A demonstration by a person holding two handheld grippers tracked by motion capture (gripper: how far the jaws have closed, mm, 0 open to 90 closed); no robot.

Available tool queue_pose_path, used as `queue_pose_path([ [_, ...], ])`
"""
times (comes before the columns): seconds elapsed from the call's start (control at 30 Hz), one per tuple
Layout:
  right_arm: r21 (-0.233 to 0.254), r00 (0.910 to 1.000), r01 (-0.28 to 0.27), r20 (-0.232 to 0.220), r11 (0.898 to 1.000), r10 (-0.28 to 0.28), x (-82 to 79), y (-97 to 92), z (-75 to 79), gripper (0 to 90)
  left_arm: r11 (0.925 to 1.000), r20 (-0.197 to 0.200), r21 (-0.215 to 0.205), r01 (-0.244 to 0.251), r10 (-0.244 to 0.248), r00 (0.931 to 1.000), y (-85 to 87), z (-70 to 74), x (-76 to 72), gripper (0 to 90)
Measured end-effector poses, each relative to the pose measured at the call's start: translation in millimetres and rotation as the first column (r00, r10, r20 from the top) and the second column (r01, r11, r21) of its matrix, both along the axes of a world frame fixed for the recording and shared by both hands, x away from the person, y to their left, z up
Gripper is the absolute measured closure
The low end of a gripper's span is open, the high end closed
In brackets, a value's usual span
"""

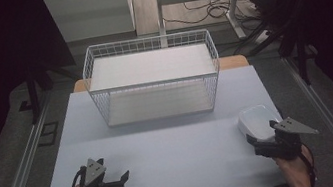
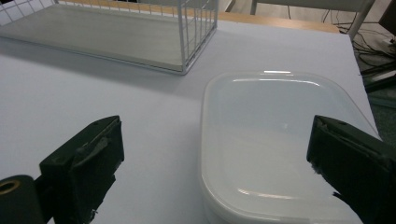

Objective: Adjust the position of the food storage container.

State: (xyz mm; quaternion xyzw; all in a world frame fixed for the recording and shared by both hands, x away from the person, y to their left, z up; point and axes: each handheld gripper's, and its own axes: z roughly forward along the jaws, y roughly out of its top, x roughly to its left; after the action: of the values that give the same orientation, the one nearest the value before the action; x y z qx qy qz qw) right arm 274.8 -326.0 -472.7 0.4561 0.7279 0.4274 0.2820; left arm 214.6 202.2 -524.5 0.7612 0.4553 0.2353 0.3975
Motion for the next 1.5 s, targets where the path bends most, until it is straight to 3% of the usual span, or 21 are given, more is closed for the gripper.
queue_pose_path([
  [0.1, 0.009, 0.9998, 0.009, -0.020, 1.000, -0.009, 0.6, -0.6, -2.0, 4.5, 1.0000, 0.002, 0.003, -0.007, 0.007, 1.0000, 1.4, -0.5, 0.8, 3.7],
  [0.23, 0.006, 0.9996, 0.006, -0.029, 1.000, -0.005, 1.3, 0.4, -2.4, 3.0, 0.9990, -0.024, -0.044, -0.012, 0.011, 0.9996, 8.2, 0.6, 2.5, 4.0],
  [0.37, -0.008, 0.9990, -0.025, -0.038, 1.000, 0.024, 2.5, 4.0, -5.3, 0.0, 0.9995, -0.042, -0.028, -0.016, 0.015, 0.9990, 10.8, -0.2, 3.7, 4.1],
  [0.8, -0.027, 0.9980, -0.005, -0.063, 1.000, 0.003, 5.7, 2.2, -2.1, 3.4, 0.9997, -0.051, -0.023, -0.005, 0.003, 0.9987, 11.8, -1.8, 5.2, 4.2],
  [1.03, -0.042, 0.9971, 0.028, -0.069, 0.999, -0.031, 7.9, -6.0, 4.9, 22.0, 0.9997, -0.054, -0.026, 0.003, -0.004, 0.9985, 11.7, -2.2, 5.8, 4.4],
  [1.07, -0.055, 0.9969, 0.038, -0.066, 0.998, -0.042, 9.3, -11.6, 6.9, 31.7, 0.9995, -0.059, -0.032, 0.007, -0.008, 0.9982, 11.6, -2.6, 5.8, 4.6],
  [1.1, -0.055, 0.9969, 0.038, -0.066, 0.998, -0.042, 9.3, -11.6, 6.9, 31.7, 0.9995, -0.059, -0.032, 0.007, -0.008, 0.9982, 11.6, -2.6, 5.8, 4.8],
  [1.13, -0.031, 0.9971, 0.037, -0.065, 0.999, -0.039, 12.1, -18.9, 8.1, 42.0, 0.9993, -0.061, -0.036, 0.010, -0.012, 0.9981, 11.5, -2.7, 5.9, 5.0],
  [1.2, -0.012, 0.9967, 0.046, -0.067, 0.999, -0.047, 14.6, -25.1, 9.3, 49.5, 0.9993, -0.061, -0.034, 0.012, -0.014, 0.9981, 11.4, -2.7, 5.8, 5.1],
  [1.33, -0.024, 0.9968, 0.061, -0.051, 0.998, -0.062, 18.6, -34.1, 11.2, 58.9, 0.9992, -0.062, -0.038, 0.014, -0.017, 0.9979, 11.3, -2.9, 5.9, 5.1],
  [1.4, -0.019, 0.9946, 0.087, -0.054, 0.996, -0.088, 24.0, -44.0, 12.7, 69.0, 0.9992, -0.063, -0.038, 0.015, -0.018, 0.9979, 11.3, -3.0, 6.0, 5.1],
  [1.5, -0.017, 0.9935, 0.094, -0.064, 0.995, -0.095, 27.6, -48.6, 12.6, 75.0, 0.9990, -0.063, -0.041, 0.017, -0.020, 0.9978, 11.3, -3.0, 6.1, 5.2],
])
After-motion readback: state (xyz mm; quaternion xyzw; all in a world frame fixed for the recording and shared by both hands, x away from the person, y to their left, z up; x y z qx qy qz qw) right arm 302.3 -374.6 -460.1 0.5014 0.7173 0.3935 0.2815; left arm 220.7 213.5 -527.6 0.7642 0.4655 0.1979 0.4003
